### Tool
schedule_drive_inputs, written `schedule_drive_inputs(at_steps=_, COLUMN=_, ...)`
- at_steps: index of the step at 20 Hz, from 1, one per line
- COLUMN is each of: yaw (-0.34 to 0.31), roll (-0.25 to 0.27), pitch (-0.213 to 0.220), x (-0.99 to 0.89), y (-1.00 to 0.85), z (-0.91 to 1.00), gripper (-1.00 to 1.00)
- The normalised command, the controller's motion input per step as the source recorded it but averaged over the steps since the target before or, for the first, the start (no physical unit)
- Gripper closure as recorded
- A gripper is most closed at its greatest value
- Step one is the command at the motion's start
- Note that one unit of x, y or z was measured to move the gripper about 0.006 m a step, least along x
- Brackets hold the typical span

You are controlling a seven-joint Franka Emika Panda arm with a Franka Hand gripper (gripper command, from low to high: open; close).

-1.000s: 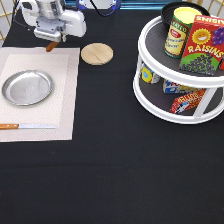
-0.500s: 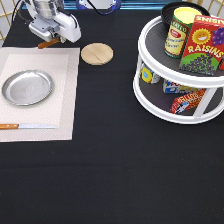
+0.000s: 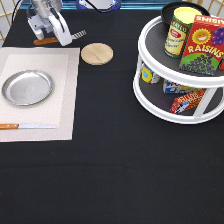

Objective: Arrange plate and fork

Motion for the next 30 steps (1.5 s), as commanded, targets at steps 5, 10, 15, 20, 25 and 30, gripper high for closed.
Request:
schedule_drive_inputs(at_steps=5, yaw=-0.109, roll=0.015, pitch=0.000, x=0.06, y=-0.73, z=0.00, gripper=1.00)
schedule_drive_inputs(at_steps=10, yaw=-0.011, roll=0.031, pitch=0.000, x=0.13, y=-0.98, z=-0.01, gripper=1.00)
schedule_drive_inputs(at_steps=15, yaw=-0.002, roll=0.053, pitch=0.002, x=0.35, y=-0.96, z=-0.02, gripper=1.00)
schedule_drive_inputs(at_steps=20, yaw=-0.158, roll=0.000, pitch=0.071, x=0.63, y=-0.40, z=-0.18, gripper=1.00)
schedule_drive_inputs(at_steps=25, yaw=-0.199, roll=-0.063, pitch=0.121, x=0.26, y=0.01, z=-0.25, gripper=1.00)
schedule_drive_inputs(at_steps=30, yaw=-0.048, roll=-0.090, pitch=0.099, x=-0.16, y=0.34, z=-0.11, gripper=1.00)
